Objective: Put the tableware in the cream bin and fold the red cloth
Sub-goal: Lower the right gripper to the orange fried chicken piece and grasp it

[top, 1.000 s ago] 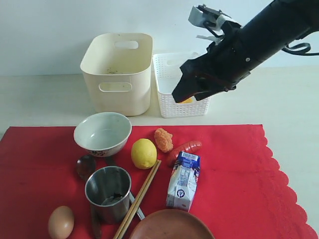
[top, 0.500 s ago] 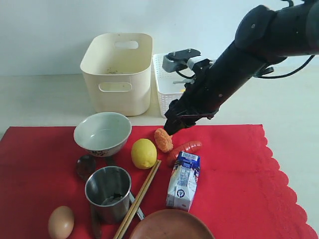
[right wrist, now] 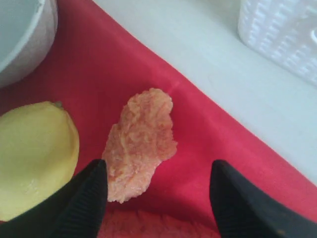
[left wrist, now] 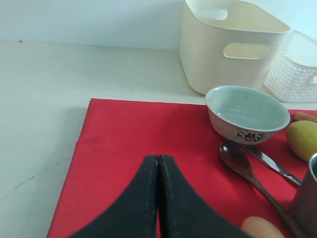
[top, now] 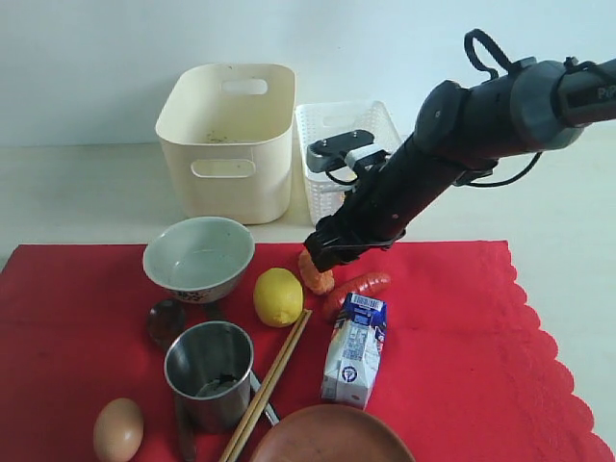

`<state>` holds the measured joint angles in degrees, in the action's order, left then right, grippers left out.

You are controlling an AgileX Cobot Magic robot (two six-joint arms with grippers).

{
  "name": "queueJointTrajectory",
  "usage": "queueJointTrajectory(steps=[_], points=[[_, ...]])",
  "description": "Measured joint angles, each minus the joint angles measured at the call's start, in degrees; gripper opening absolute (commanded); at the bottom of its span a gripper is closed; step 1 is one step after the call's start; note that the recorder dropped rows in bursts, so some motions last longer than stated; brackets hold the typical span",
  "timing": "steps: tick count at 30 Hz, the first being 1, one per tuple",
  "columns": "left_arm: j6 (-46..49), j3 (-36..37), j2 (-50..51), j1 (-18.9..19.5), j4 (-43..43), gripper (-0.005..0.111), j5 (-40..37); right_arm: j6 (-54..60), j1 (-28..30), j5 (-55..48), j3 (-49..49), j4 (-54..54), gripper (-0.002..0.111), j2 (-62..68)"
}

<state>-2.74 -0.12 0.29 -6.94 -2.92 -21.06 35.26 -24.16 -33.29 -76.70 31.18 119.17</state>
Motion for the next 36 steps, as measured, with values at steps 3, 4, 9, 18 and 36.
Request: queueJointTrajectory(steps=[3, 4, 9, 18, 36], points=[[0.0, 0.0, 0.0, 0.0, 0.0, 0.0, 0.0, 0.0, -0.47, -0.15, -0.22, 0.0, 0.058, 1.35], [0.0, 0.0, 0.0, 0.0, 0.0, 0.0, 0.0, 0.0, -0.89, -0.15, -0.22, 0.0, 0.058, 1.59], [0.0, 0.0, 0.0, 0.0, 0.0, 0.0, 0.0, -0.04, -2.42, -0.15, -0.22, 0.0, 0.058, 1.72], [0.0, 0.0, 0.0, 0.0, 0.0, 0.0, 0.0, -2.07, -2.64, 0.45, -0.22, -2.31, 0.058, 1.81], [0.0, 0.0, 0.0, 0.0, 0.0, 0.0, 0.0, -6.3, -2.76, 1.6, -0.22, -2.45, 0.058, 1.81]])
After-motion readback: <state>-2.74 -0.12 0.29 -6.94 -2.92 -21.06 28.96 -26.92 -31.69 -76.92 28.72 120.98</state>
